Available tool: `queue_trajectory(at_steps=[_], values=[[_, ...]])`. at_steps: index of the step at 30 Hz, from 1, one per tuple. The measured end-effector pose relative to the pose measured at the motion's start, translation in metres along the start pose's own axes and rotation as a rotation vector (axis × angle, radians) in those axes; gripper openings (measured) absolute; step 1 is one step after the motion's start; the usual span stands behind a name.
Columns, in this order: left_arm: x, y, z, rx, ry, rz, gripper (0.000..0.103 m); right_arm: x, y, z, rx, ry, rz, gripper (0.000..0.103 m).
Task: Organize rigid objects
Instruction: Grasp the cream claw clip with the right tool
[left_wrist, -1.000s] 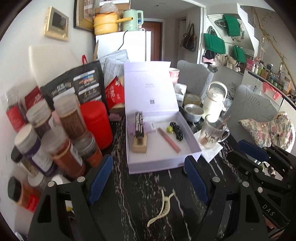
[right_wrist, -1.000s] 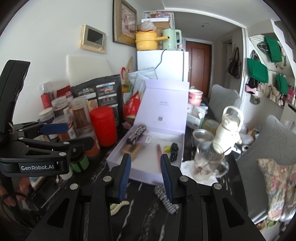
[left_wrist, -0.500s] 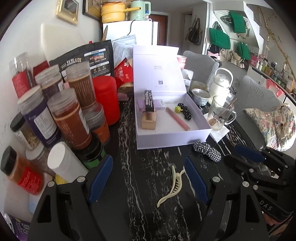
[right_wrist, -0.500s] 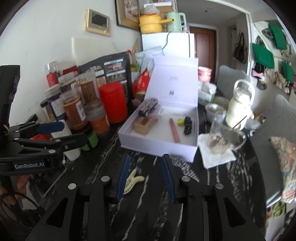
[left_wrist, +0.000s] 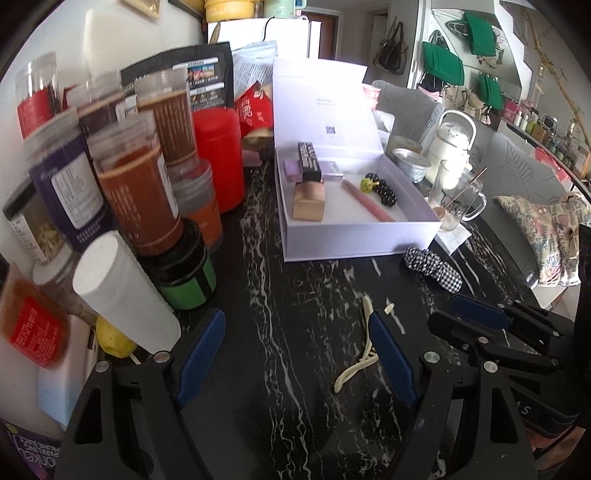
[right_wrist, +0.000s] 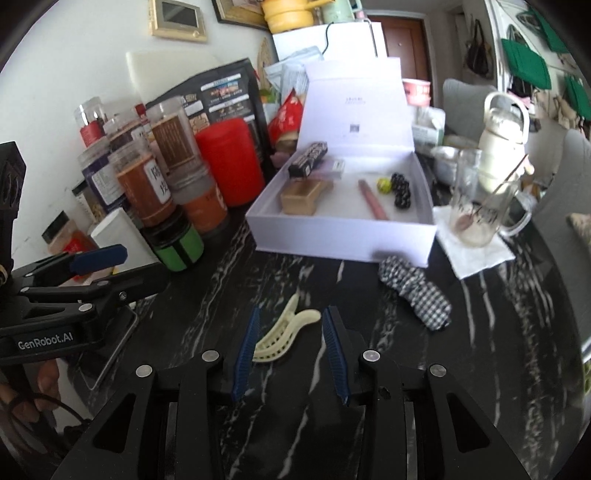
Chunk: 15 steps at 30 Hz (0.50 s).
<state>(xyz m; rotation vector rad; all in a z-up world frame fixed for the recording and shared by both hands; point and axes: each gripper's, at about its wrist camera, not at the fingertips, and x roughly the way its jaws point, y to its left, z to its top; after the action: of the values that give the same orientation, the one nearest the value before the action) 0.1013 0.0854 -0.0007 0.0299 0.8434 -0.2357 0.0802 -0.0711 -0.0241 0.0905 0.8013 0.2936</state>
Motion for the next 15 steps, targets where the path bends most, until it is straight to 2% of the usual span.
queue_trajectory(at_steps=[15], values=[[0.033,0.023,-0.011,0.002,0.078,0.021,0.08,0.061,0.015,-0.014,0.035,0.139,0.026,0.037]])
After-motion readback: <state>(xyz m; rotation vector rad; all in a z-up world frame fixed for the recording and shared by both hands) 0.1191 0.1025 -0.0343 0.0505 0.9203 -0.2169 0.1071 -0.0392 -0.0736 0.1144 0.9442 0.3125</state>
